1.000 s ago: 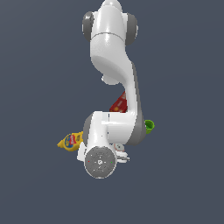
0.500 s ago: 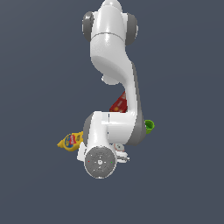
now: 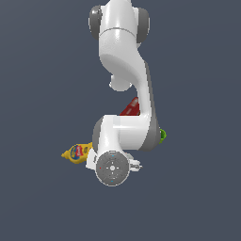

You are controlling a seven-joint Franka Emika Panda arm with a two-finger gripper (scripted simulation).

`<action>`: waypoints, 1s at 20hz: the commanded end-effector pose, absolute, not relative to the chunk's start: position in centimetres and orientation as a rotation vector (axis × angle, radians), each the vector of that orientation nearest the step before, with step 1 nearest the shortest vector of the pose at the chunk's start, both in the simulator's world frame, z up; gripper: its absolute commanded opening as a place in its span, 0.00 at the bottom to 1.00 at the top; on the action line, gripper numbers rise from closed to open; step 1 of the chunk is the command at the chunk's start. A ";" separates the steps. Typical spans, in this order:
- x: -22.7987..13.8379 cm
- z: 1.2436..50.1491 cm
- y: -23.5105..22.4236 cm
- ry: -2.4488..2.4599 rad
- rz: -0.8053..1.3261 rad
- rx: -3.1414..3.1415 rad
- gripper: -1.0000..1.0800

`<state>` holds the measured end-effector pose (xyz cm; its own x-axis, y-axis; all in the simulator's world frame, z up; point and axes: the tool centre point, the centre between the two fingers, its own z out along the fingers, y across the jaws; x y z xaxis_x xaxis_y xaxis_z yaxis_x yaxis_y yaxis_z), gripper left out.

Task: Pick up a designated object from a clutter of objects.

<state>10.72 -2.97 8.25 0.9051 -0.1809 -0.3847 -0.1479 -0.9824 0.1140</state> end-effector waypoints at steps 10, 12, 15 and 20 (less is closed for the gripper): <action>6.9 13.5 1.1 -0.258 -0.609 2.986 0.00; 5.8 14.8 2.3 -0.257 -0.609 2.986 0.00; 4.1 17.0 4.0 -0.257 -0.609 2.986 0.00; 1.1 20.8 7.2 -0.256 -0.609 2.984 0.00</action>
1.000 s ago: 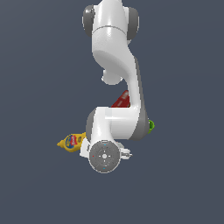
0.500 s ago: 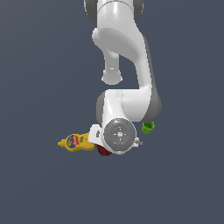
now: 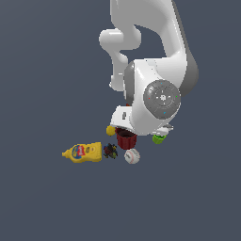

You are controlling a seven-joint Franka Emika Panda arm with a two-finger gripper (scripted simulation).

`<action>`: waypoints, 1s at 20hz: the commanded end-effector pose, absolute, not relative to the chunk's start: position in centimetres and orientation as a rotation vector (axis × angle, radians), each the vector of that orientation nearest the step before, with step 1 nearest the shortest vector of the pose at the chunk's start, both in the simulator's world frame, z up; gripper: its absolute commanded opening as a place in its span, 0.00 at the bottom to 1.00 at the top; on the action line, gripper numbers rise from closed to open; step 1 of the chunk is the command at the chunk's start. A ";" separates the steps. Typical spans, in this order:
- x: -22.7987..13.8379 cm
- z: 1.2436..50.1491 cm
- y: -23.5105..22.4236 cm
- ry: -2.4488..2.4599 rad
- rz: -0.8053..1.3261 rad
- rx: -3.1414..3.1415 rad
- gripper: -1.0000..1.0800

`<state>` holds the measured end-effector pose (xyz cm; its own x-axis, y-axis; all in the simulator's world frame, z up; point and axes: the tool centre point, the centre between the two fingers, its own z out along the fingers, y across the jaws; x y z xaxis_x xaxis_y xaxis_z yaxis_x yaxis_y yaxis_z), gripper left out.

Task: Pick up a designated object from a clutter of objects.

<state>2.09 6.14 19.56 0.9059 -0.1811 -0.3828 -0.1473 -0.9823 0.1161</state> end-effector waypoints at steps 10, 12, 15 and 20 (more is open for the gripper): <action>-5.3 29.4 14.1 -0.255 -0.609 2.983 0.00; -6.6 31.1 15.5 -0.254 -0.609 2.982 0.00; -8.5 33.7 17.6 -0.254 -0.609 2.982 0.00; -11.4 37.8 20.9 -0.253 -0.609 2.983 0.00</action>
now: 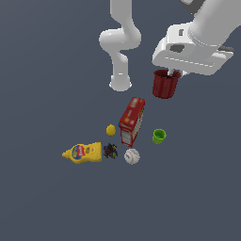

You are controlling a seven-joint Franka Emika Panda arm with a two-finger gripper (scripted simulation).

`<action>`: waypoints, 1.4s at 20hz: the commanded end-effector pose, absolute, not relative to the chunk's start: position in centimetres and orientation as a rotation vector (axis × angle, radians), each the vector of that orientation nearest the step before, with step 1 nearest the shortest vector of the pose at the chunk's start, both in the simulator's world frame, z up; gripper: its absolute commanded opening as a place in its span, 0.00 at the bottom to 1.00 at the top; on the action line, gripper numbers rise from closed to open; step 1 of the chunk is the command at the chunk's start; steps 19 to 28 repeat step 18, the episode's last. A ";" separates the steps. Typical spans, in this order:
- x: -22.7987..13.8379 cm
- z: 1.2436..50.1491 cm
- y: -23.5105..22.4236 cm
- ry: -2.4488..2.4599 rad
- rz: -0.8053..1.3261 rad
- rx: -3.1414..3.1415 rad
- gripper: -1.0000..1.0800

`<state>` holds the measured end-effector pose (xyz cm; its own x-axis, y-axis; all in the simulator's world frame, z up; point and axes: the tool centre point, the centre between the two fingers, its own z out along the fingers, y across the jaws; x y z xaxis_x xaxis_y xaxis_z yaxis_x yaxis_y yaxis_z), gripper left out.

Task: Pick up a designated object from a clutter of objects.

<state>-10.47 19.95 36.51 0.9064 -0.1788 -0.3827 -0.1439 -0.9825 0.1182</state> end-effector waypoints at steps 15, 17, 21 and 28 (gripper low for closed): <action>-15.1 43.8 25.9 -0.257 -0.610 2.987 0.00; -14.9 43.7 25.8 -0.258 -0.610 2.987 0.00; -14.9 43.6 25.8 -0.258 -0.610 2.987 0.00; -14.9 43.6 25.8 -0.258 -0.610 2.987 0.00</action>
